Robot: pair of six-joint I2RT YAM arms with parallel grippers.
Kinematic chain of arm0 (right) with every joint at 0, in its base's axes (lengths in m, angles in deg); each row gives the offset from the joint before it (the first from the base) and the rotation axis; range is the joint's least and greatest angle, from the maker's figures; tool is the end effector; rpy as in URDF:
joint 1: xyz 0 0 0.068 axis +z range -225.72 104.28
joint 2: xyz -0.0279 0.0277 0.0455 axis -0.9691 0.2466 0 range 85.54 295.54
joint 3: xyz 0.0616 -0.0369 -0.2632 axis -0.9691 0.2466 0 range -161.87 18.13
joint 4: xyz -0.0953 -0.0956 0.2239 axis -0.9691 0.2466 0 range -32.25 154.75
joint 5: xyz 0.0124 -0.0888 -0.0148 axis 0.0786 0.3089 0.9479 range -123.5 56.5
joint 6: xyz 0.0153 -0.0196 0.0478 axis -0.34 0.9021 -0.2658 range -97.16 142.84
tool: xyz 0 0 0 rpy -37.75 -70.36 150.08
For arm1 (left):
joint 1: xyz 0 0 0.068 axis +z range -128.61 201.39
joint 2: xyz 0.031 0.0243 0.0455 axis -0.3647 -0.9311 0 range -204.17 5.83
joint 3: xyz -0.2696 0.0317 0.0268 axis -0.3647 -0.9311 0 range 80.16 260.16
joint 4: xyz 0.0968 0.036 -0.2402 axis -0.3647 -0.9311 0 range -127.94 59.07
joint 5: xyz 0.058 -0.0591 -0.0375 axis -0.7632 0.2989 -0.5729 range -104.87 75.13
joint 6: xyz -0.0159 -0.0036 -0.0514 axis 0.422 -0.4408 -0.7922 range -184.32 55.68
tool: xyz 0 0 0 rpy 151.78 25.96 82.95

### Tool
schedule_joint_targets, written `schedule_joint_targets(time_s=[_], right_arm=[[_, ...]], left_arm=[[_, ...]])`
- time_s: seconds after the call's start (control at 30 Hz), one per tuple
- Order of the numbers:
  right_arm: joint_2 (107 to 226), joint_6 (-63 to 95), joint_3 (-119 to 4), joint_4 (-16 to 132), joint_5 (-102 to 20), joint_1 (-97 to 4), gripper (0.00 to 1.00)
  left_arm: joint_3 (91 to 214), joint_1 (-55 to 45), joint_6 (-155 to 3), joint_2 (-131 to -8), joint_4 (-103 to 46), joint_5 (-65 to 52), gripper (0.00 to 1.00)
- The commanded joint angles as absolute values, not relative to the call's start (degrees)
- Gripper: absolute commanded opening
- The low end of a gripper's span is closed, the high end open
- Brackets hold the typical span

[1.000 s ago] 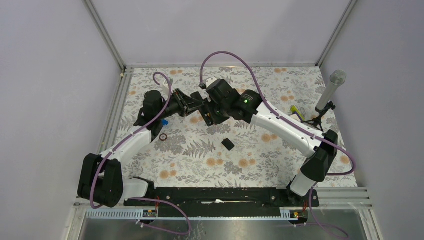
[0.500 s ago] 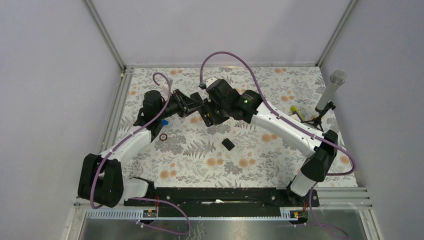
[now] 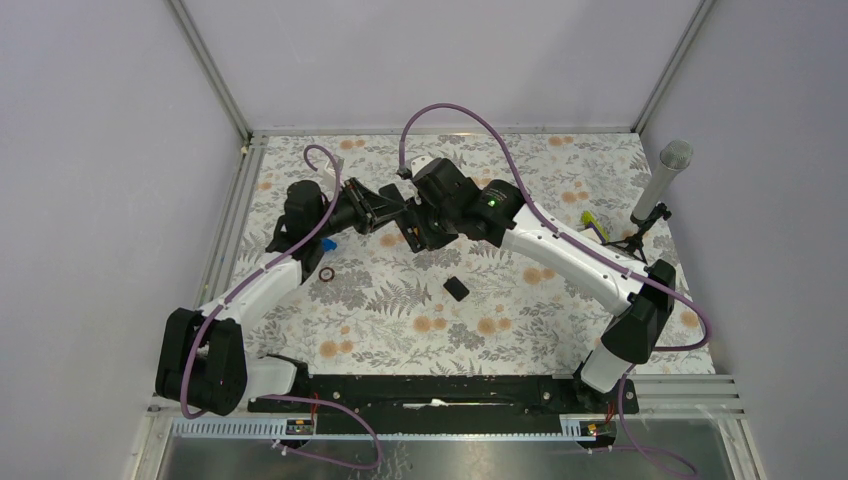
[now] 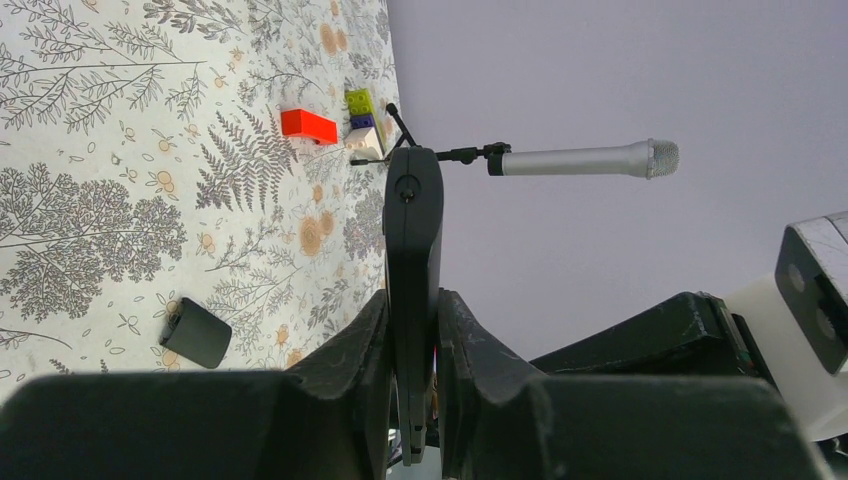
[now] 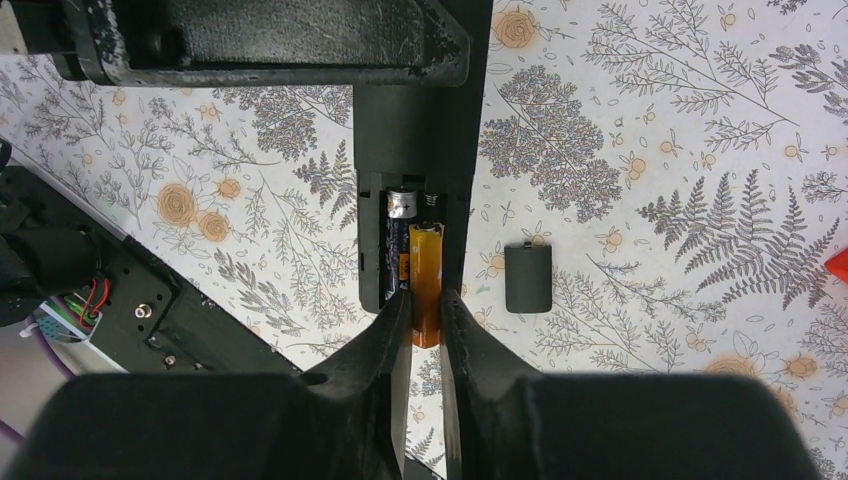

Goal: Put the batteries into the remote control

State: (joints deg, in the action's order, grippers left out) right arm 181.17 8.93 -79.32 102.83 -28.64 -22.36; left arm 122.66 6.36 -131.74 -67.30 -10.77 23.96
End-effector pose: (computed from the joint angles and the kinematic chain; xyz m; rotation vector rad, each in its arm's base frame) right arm 0.2224 0.2939 0.3690 -0.7603 2.2494 0.4842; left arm 0.2693 -0.0954 0.2744 -0.3454 1.9901 -1.5770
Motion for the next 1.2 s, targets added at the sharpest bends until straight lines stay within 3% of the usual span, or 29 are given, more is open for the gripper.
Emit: schedule_joint_targets(time_s=[0.0,0.53,1.17], right_arm=[[180.2,9.0,-79.5,102.3,-29.6,-21.8,0.21],[179.3,8.6,-79.1,99.6,-28.2,-21.8,0.33],[174.2,5.6,-74.3,92.0,-22.0,-21.9,0.41]], left_arm=[[124.1,6.8,-131.6,-64.9,-7.8,25.0,0.0],[123.7,7.0,-132.2,-64.9,-7.1,25.6,0.0],[124.0,7.8,-133.0,-64.7,-6.7,26.4,0.0]])
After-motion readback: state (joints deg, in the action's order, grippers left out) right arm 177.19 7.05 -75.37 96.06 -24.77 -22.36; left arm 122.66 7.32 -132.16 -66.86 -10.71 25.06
